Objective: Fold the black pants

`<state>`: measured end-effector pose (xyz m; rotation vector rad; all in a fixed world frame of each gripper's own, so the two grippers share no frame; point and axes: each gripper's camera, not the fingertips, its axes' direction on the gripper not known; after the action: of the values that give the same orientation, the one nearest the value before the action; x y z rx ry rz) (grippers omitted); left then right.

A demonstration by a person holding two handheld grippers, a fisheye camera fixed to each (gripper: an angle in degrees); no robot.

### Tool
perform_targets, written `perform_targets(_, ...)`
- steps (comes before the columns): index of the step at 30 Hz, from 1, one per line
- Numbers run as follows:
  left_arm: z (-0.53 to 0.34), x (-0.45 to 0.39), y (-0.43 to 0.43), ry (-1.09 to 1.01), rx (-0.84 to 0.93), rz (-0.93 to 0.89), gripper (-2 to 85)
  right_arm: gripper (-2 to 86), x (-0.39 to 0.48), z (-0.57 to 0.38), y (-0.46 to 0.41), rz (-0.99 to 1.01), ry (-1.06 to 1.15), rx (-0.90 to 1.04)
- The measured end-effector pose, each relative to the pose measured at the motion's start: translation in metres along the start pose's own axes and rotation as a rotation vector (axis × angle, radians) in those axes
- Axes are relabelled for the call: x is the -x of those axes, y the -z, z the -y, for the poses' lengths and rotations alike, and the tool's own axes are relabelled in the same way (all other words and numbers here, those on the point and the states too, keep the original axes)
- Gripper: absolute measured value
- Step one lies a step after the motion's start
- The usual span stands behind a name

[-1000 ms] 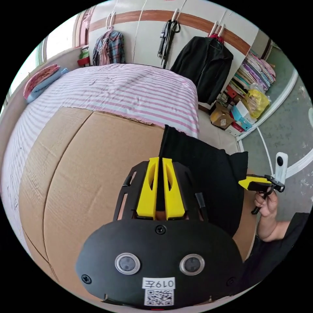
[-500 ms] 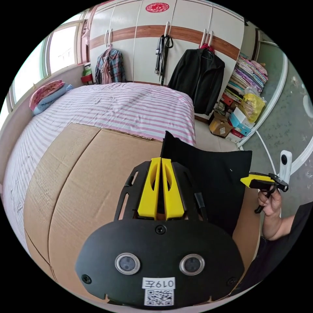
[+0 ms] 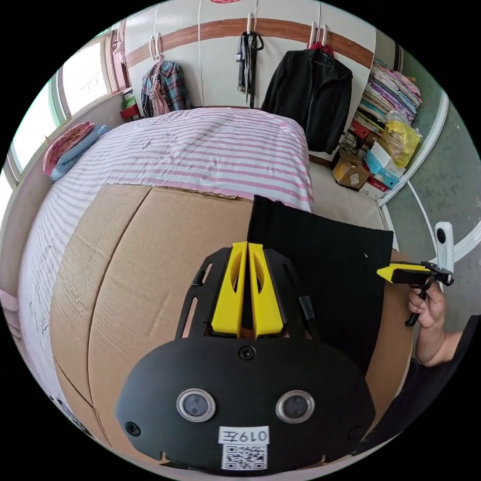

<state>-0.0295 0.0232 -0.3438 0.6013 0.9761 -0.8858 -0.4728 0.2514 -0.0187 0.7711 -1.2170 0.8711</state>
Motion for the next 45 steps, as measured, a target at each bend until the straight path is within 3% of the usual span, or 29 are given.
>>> perform_targets(5, -0.004, -0.030, 0.005, -0.015, 0.035, 0.072, 1.0, 2.6, -0.020, -0.019, -0.012, 0.067, -0.016, 0.020)
perform_targets(12, -0.047, -0.026, 0.078, 0.133, -0.129, 0.029, 1.0, 1.6, -0.018, -0.062, -0.009, 0.033, 0.049, -0.027)
perform_targets(16, -0.117, -0.067, 0.140, 0.041, -0.278, 0.063, 0.8, -0.3, 0.018, -0.114, -0.016, 0.033, 0.322, -0.085)
perform_targets(18, -0.179, -0.127, 0.174, -0.080, -0.311, 0.192, 0.8, -0.5, 0.043, -0.143, -0.029, -0.036, 0.478, -0.095)
perform_targets(21, -0.254, -0.205, 0.195, -0.154, -0.322, 0.243, 0.9, -0.6, 0.085, -0.194, -0.061, -0.150, 0.759, -0.100)
perform_targets(27, -0.322, -0.312, 0.164, -0.122, -0.135, 0.413, 0.7, 3.0, 0.146, -0.295, -0.161, -0.383, 1.238, 0.053)
perform_targets(32, -0.329, -0.344, 0.152, -0.117, -0.090, 0.510, 0.8, 5.2, 0.160, -0.383, -0.232, -0.552, 1.589, 0.070)
perform_targets(36, -0.330, -0.364, 0.146, -0.155, -0.072, 0.491, 0.8, 2.0, 0.154, -0.424, -0.263, -0.642, 1.763, -0.022)
perform_targets(40, -0.335, -0.374, 0.144, -0.143, -0.062, 0.506, 0.8, 4.1, 0.153, -0.444, -0.299, -0.568, 1.823, 0.115)
perform_targets(45, -0.345, -0.388, 0.147, -0.133, -0.063, 0.534, 0.9, 4.2, 0.138, -0.463, -0.341, -0.585, 1.882, 0.140)
